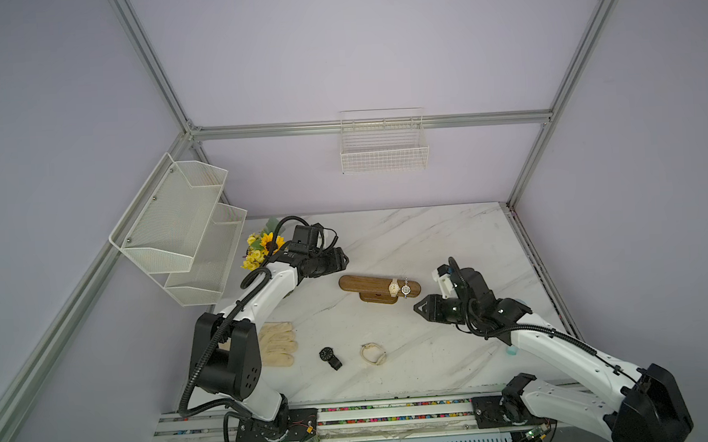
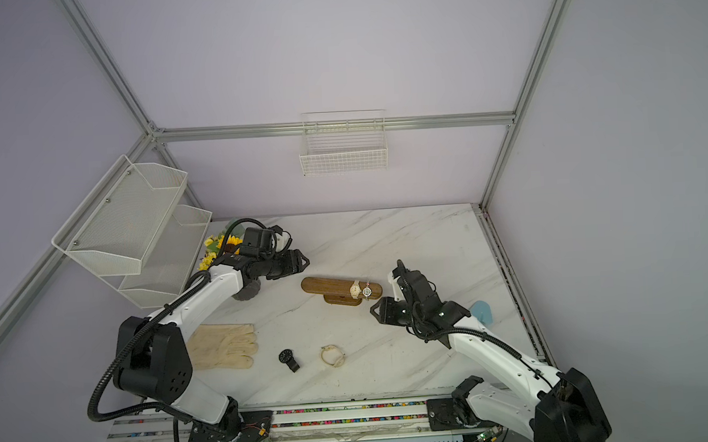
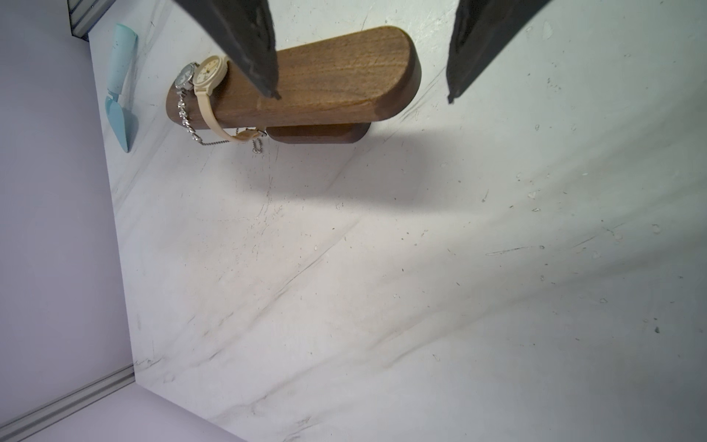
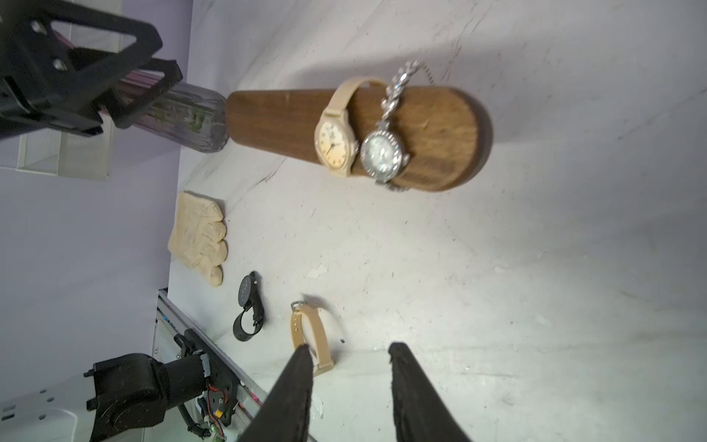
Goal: Place watch on stand
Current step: Adjust the stand at the center of the board, then pick up the watch at the center of the board.
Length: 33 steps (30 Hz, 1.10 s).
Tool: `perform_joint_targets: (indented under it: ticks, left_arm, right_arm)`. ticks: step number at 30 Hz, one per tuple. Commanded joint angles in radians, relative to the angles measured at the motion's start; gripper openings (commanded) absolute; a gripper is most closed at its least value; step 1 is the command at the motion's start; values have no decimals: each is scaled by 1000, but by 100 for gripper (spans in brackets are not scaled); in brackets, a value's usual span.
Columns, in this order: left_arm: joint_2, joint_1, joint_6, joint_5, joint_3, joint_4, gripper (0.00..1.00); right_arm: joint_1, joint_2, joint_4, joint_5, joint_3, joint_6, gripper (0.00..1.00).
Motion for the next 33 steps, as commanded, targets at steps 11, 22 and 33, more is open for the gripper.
perform_joint_targets:
  ticks: [11,22,33]
  left_arm:
    - [-204,-35,40,-46,-76,-15,69]
    - [-231,-36,38,-33,-118,-18,69]
    - [-232,-36,38,-11,-132,-19,69]
  right_arm:
    - [487,385,21,368,176,160,36]
    - [502,586,-1,384,315,82,36]
    - [484,637,4,334,321,1,37]
